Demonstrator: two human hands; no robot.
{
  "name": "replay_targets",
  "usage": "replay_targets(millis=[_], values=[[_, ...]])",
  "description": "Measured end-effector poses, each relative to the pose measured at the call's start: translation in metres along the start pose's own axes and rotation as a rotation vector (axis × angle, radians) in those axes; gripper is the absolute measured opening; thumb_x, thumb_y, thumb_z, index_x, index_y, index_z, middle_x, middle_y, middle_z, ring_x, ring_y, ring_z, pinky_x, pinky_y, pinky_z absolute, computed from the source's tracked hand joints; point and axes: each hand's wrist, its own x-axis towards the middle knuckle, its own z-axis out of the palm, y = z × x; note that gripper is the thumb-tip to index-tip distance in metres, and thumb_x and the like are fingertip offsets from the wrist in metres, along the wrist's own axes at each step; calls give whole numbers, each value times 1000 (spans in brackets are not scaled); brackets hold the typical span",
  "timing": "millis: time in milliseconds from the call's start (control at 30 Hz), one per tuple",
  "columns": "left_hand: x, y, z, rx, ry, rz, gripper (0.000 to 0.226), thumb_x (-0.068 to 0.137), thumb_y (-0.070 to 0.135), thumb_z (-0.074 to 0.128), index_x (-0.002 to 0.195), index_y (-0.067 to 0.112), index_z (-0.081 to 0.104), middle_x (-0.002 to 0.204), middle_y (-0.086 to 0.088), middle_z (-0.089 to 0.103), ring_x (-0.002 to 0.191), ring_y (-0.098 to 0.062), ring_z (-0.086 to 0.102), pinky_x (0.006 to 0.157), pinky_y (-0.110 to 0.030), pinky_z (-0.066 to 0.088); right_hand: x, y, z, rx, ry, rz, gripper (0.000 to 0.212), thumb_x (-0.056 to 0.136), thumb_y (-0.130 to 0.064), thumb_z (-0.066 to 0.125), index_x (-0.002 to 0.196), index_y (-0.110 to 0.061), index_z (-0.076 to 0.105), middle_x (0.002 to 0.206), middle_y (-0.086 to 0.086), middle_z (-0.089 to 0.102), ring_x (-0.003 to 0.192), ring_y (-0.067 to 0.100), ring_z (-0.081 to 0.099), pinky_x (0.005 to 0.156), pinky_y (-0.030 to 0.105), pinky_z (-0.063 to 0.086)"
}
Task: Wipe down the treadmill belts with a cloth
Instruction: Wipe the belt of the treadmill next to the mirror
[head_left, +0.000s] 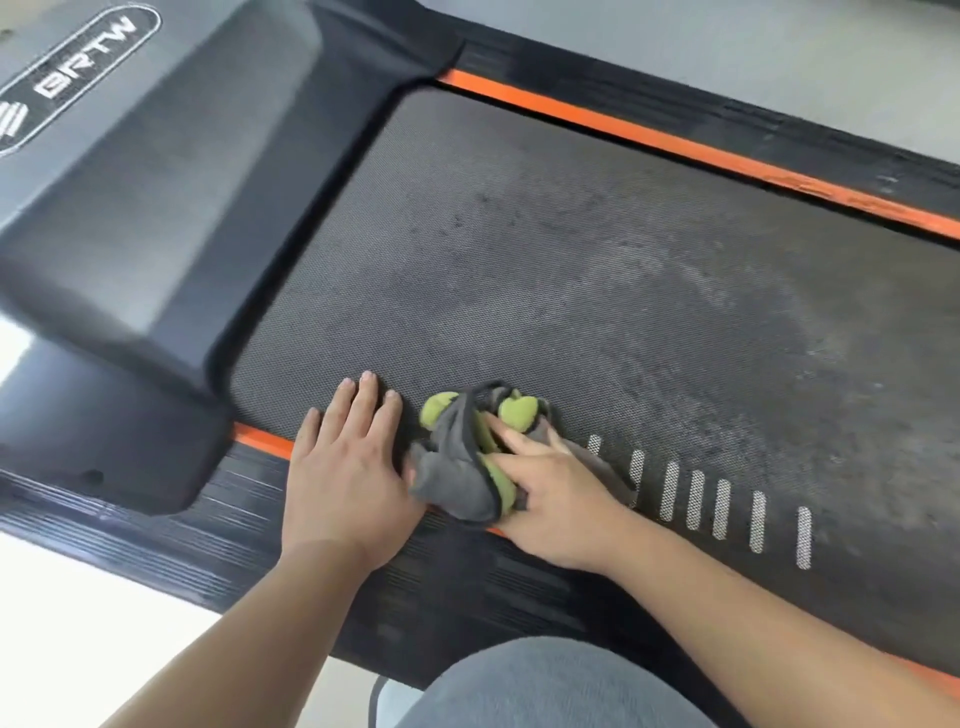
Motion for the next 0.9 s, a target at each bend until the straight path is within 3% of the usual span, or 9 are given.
replay_targets(millis=[133,267,433,500,567,667,767,833,900], values=[[0,-2,-1,0,-4,15,77,87,56,34,156,23,40,169,-2,24,158,-23,18,126,-49,20,19,-14,-5,52,1,-46,54,91,-44,71,143,-40,57,164,-15,35,153,0,21,127,35,-3],[-1,4,-2,-25,57,-19,67,88,41,39,150,19,51,165,-4,35,155,-24,27,124,-50,25,-39,17,-29,116,-16,-48,53,90,-33,77,140,-36,62,150,-26,50,148,-3,32,126,38,23],[-1,6,-2,-22,50,-27,67,88,42,38,150,20,50,166,-2,34,155,-21,24,126,-49,22,-100,49,-63,136,-64,12,47,91,-24,80,136,-30,67,147,-26,53,143,-2,41,121,35,33],[-1,7,-2,-21,47,-30,68,87,43,37,150,21,49,166,-1,33,156,-21,23,126,-48,21,-96,49,-59,127,-63,28,52,90,-27,80,138,-35,64,151,-28,49,146,-4,35,125,40,28],[-1,7,-2,-26,40,-36,68,87,44,38,150,21,49,166,-1,33,156,-21,23,126,-48,21,-75,37,-47,129,-67,34,50,91,-32,78,138,-38,63,154,-28,43,149,-8,26,129,48,11],[0,4,-1,1,11,-24,71,87,46,39,153,21,46,168,-2,29,157,-22,21,126,-48,20,-25,3,-20,91,-30,0,51,90,-32,76,138,-38,61,161,-17,36,148,-16,11,128,46,-10],[1,-4,2,33,-17,26,79,86,54,35,157,21,41,169,-3,25,157,-23,20,125,-50,23,20,-26,-1,46,33,-55,60,89,-32,75,146,-36,55,163,-11,37,152,-1,22,126,35,-14],[0,-5,3,25,-3,37,79,85,53,33,156,19,43,168,-4,28,156,-25,23,124,-51,25,22,-25,-2,78,37,-53,59,91,-31,73,147,-36,53,163,-14,37,151,0,23,122,25,-17],[0,-1,2,15,17,23,74,87,47,34,154,19,46,167,-5,31,156,-25,25,124,-50,25,1,-11,-7,94,17,-67,60,92,-31,73,148,-35,53,161,-17,38,151,-4,20,127,29,-10]])
